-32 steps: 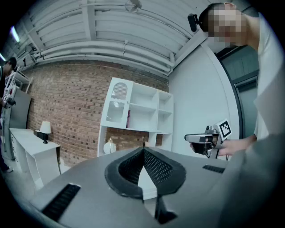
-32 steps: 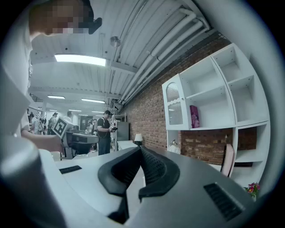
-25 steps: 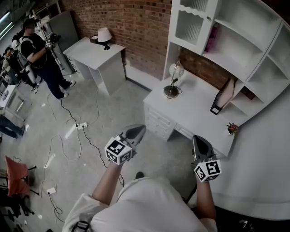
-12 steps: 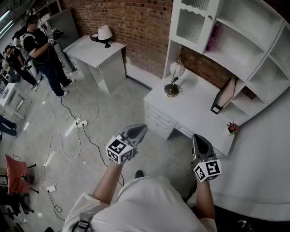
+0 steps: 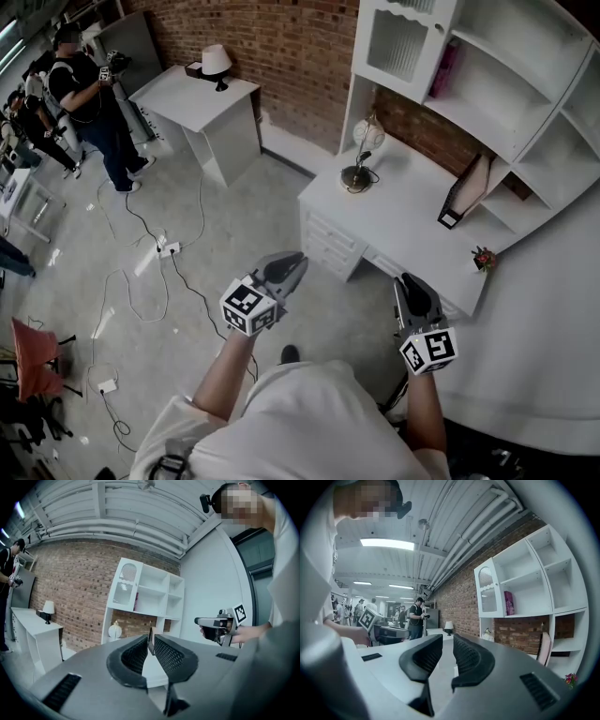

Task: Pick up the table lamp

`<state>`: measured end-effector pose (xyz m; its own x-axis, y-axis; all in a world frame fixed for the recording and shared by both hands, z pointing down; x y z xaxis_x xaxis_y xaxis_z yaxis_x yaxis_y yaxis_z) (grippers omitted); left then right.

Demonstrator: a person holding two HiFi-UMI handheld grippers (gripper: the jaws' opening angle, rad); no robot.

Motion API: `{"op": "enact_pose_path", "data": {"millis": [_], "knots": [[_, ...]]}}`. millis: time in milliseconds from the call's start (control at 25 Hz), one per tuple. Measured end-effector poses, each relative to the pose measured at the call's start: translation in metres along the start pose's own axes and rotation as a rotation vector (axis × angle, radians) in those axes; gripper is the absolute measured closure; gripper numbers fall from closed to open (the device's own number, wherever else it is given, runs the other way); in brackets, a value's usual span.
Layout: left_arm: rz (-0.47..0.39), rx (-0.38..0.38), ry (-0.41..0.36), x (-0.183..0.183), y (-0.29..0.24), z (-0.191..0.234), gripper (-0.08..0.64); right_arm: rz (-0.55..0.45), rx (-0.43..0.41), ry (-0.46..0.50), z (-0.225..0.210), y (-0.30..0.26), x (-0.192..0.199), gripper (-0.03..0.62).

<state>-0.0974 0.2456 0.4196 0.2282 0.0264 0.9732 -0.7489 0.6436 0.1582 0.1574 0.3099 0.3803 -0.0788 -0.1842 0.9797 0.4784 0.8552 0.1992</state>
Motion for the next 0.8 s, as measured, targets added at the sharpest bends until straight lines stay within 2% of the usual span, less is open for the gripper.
{"op": "enact_pose_path", "data": {"millis": [200, 400, 800], "knots": [[-0.001, -0.001, 0.008, 0.002, 0.006, 0.005, 0.480, 0.004, 0.007, -0.004, 0.007, -0.004, 0.001, 0.476], [-0.002, -0.006, 0.012, 0.003, 0.014, 0.014, 0.431, 0.013, 0.010, -0.007, 0.018, -0.009, 0.004, 0.439], [0.002, 0.018, 0.015, 0.005, 0.032, 0.036, 0.422, 0.040, 0.026, 0.014, 0.042, -0.025, 0.009, 0.437]]}}
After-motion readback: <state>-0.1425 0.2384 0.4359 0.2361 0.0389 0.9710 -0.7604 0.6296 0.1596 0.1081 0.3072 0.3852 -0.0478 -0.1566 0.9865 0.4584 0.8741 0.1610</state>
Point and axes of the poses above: the fingertips, and each gripper's own axes: y backward along the fingers, z to its left, x out of its underside, the point moved 5 cm from there along y, backward along the fingers, and after that the axes turned 13 degrees about -z, right-handed, at the moved point
